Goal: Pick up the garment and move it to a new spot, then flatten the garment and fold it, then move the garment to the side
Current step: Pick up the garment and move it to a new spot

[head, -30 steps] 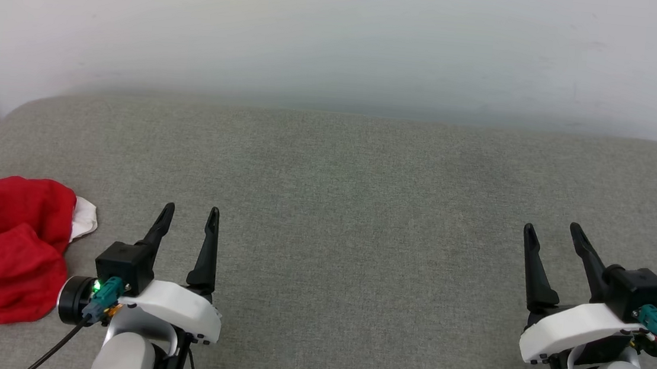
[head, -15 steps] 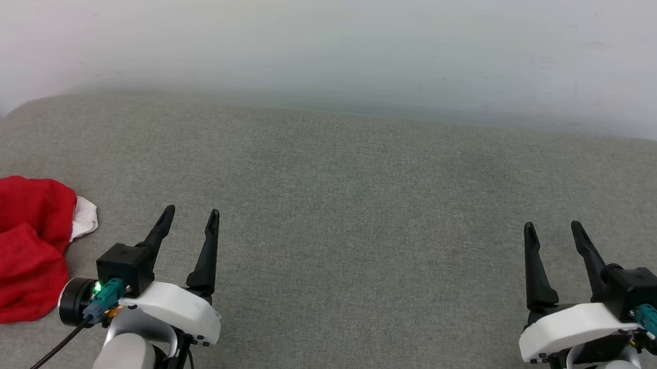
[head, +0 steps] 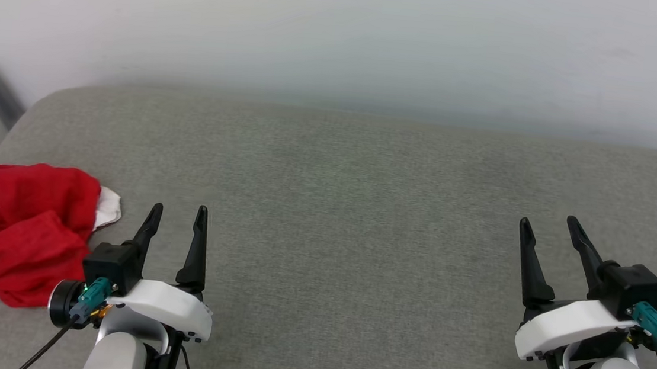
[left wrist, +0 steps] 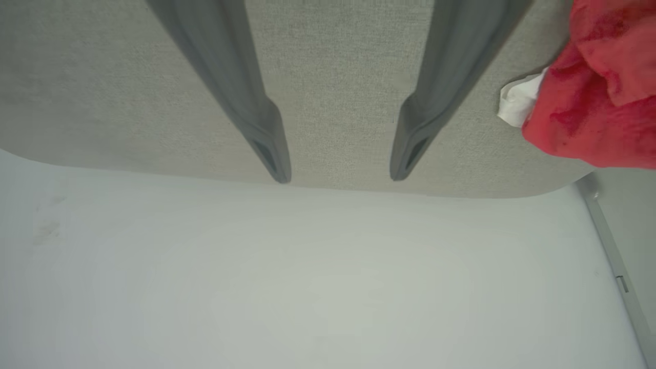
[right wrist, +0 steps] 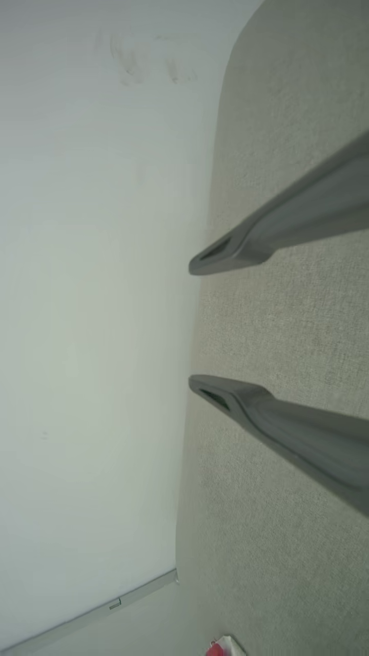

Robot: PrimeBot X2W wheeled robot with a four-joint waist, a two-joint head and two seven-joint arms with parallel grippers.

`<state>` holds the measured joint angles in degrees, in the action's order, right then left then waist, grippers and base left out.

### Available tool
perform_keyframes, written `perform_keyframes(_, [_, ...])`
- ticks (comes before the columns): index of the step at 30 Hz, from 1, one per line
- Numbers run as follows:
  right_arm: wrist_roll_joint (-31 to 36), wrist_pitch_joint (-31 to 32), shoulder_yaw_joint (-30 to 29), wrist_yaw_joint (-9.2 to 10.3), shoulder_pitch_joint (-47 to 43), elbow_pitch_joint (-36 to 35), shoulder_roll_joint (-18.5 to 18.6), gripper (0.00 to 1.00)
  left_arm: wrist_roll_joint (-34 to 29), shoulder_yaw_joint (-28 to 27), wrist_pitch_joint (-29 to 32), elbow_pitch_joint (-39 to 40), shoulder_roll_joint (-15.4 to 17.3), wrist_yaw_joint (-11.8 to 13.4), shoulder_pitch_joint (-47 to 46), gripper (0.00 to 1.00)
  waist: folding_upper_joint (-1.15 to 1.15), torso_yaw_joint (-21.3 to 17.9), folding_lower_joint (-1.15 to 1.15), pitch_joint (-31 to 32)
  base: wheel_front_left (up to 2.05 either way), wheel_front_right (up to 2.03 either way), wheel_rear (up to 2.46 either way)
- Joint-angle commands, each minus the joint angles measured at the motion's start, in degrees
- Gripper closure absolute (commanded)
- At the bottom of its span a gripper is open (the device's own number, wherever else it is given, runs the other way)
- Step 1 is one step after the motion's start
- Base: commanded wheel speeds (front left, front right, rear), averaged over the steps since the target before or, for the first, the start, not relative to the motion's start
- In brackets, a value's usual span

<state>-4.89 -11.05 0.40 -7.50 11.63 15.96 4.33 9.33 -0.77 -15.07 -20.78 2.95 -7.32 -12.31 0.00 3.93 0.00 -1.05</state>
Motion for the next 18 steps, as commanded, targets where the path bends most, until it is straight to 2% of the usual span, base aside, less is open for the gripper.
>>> perform_keyframes(1, [-0.03,0.19,0.27,0.02,-0.34,-0.69,-0.24,0.00,0.20,-0.44,-0.15,-0.04,-0.03,0.35,-0.29,0.00,0.00,1.72,0.00,-0.10,0.00,0.00,0.00])
perform_keyframes(18, [-1.42,1.63,5.04,0.03,0.89,-3.26,0.30,0.00,2.25,-5.50,-0.15,1.38,-0.06,0.41,-0.08,0.00,0.00,14.61,0.00,-1.77,0.00,0.00,0.00])
